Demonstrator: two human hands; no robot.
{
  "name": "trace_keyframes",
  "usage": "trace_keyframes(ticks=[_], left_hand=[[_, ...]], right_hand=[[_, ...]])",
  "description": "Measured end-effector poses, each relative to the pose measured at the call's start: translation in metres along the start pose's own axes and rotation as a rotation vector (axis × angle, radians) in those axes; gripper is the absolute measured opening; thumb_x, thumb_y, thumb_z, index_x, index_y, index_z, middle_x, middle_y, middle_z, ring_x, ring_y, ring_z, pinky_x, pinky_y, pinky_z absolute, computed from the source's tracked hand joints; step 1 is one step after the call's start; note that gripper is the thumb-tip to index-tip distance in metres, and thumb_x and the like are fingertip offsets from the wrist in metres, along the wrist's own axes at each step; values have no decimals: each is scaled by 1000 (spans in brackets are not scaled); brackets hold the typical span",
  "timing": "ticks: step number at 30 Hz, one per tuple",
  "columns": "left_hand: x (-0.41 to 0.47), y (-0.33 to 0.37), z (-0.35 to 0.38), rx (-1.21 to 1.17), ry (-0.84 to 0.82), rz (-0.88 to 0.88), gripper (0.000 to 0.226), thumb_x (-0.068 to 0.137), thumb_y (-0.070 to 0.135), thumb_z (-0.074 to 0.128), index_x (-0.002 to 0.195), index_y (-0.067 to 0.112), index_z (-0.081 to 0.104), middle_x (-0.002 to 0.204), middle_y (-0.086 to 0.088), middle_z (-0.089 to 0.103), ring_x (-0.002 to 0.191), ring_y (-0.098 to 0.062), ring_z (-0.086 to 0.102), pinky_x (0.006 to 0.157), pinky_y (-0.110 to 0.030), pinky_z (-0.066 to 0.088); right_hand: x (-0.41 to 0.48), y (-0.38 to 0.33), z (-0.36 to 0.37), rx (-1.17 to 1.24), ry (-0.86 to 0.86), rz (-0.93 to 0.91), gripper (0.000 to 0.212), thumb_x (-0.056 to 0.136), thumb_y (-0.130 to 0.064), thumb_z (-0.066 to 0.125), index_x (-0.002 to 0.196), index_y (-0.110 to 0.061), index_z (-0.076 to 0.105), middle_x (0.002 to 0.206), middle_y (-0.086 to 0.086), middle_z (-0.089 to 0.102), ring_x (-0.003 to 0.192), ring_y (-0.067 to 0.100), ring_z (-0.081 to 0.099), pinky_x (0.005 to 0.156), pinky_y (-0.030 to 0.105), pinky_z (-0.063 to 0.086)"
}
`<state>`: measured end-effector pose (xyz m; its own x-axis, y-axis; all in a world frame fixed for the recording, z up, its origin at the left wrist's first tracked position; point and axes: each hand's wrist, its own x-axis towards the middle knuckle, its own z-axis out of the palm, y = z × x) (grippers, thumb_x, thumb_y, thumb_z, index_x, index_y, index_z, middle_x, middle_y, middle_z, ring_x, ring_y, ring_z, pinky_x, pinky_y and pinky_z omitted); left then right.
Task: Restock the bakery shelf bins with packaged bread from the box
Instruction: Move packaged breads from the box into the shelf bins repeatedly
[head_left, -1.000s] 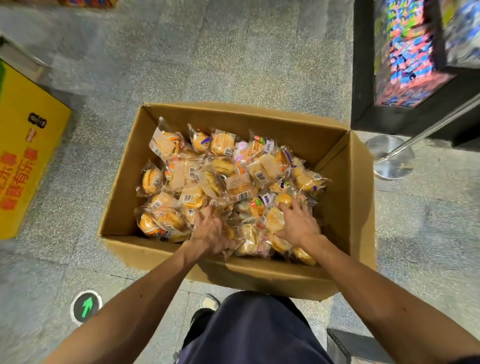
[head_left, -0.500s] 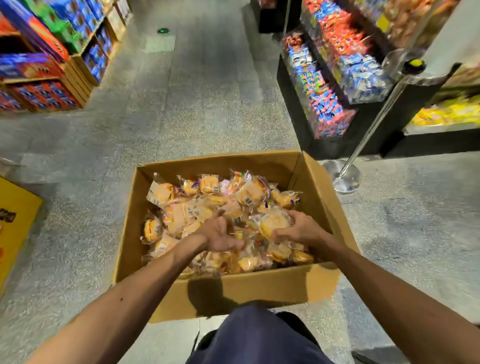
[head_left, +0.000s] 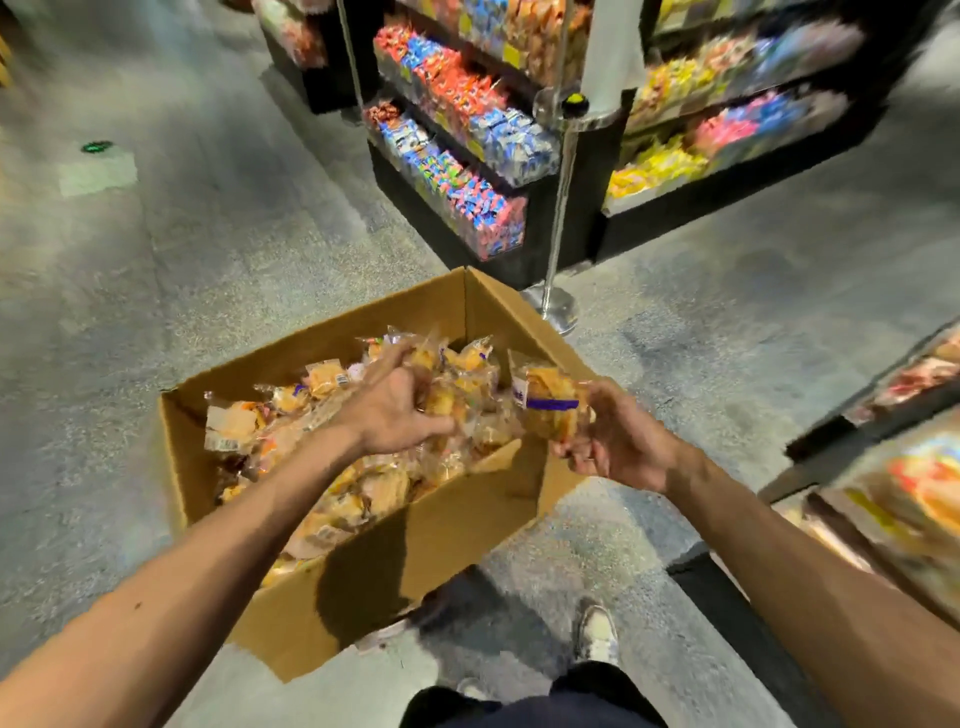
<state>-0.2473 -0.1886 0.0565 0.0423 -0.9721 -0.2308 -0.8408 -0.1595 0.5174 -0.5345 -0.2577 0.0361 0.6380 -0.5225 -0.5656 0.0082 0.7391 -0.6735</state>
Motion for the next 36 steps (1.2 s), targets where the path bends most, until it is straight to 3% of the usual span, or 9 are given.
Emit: trace_keyframes(ticks=[4,7,14,16,19,22,28,31,36], left_hand=[[11,86,9,107,17,252,56,63,59,72,108,26,67,164,4,9,151,-21,14,119,-41,25],[13,158,33,173,-28,431,52,69,54,75,113,31,62,164,5,2,151,-25,13,121,-43,22],[-27,339,116,240,-118,765,69,72,54,79,130,25,57,164,11,-3,151,-22,6,121,-47,20],[-46,390,147,244,-146,842,66,72,52,79,128,25,58,164,13,-4,152,-21,6,121,-46,20],[-79,466,200,233,-211,950,52,74,45,79,120,28,59,163,15,-5,150,-17,4,121,-43,18],[-105,533,253,229,-276,1069,47,73,45,79,114,32,58,163,14,-2,149,-16,4,122,-40,16],[-152,643,336,285,-322,1200,69,72,53,79,130,24,57,164,11,-4,151,-24,9,121,-43,22],[-170,688,366,306,-357,1280,71,71,55,79,131,25,56,164,10,-4,151,-24,5,121,-45,20],[-186,751,407,340,-395,1385,71,71,58,78,130,27,55,163,11,-4,151,-19,3,121,-46,21]], right_hand=[[-78,4,-39,191,121,-123,59,82,-50,56,127,-12,50,117,26,50,60,22,60,47,25,50],[-144,12,-67,267,179,-223,71,84,-68,49,117,-6,59,100,24,63,58,21,58,47,24,50],[-312,74,-136,240,279,-515,97,45,-68,89,114,-9,55,92,10,67,64,15,58,50,20,47],[-369,94,-153,230,349,-548,89,54,-57,90,120,-6,58,96,9,70,66,14,58,51,19,47],[-459,120,-176,74,610,-517,19,79,-3,78,94,-6,66,72,-1,73,56,8,64,50,16,48],[-534,152,-208,43,815,-541,32,86,20,58,84,-11,63,65,-3,71,54,4,66,52,15,51],[-641,213,-259,348,985,-626,11,84,-20,71,94,-24,71,86,8,69,72,18,65,64,29,46],[-680,238,-280,455,1003,-701,35,77,-31,78,105,-19,62,97,13,51,78,20,55,65,29,52],[-721,265,-317,624,1118,-823,68,66,-37,87,124,-11,62,117,22,59,110,33,56,100,43,48]])
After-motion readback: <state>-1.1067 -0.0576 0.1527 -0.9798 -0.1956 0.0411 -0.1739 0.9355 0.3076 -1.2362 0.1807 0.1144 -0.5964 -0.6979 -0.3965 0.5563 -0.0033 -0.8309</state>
